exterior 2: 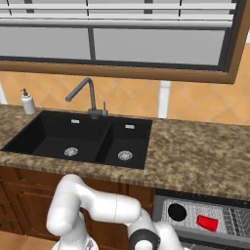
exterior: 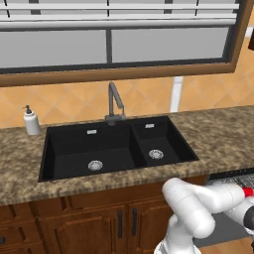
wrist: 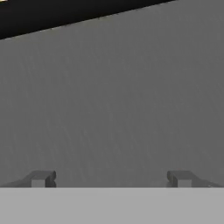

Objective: Pick up the cup and bowl from the counter, place them in the dishwasher, and close the dishwasher door.

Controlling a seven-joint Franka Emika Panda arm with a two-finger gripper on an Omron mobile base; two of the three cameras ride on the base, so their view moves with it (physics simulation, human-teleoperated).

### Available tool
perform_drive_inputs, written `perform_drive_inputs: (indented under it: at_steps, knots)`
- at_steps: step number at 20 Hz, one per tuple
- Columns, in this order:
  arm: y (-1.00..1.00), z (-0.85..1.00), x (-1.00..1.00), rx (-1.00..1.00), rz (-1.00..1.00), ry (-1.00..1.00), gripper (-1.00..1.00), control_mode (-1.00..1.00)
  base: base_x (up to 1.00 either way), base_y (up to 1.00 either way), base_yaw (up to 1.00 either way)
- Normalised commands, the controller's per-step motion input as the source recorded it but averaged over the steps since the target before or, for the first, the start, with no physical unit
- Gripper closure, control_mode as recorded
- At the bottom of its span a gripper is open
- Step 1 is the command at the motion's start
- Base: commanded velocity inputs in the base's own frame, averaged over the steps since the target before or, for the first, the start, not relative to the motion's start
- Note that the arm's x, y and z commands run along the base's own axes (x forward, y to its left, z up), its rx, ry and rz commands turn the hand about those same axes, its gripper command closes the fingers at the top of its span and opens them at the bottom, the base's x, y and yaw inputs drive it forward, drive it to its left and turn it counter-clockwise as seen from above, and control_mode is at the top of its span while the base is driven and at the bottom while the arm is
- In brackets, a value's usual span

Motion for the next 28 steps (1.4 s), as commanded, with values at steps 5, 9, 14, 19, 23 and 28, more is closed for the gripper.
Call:
perform_drive_inputs:
  at_steps: [5, 9, 14, 19, 23, 28]
  knots:
    - [-0.42, -0.08, 0.86, 0.00, 0.01, 0.00, -1.00, -1.00, 0.00, 0.00, 0.00]
    - [-0.37, -0.02, 0.68, 0.00, 0.07, 0.06, -1.00, -1.00, 0.00, 0.00, 0.00]
    - [-0.36, 0.00, 0.47, 0.00, 0.09, 0.05, -1.00, -1.00, 0.00, 0.00, 0.00]
    - [-0.31, 0.00, 0.51, 0.00, 0.13, 0.04, -1.00, -1.00, 0.00, 0.00, 0.00]
    - [-0.22, 0.00, 0.58, 0.00, 0.16, 0.04, -1.00, -1.00, 0.00, 0.00, 0.00]
    - [-0.18, 0.00, 0.51, 0.00, 0.16, 0.03, -1.00, -1.00, 0.00, 0.00, 0.00]
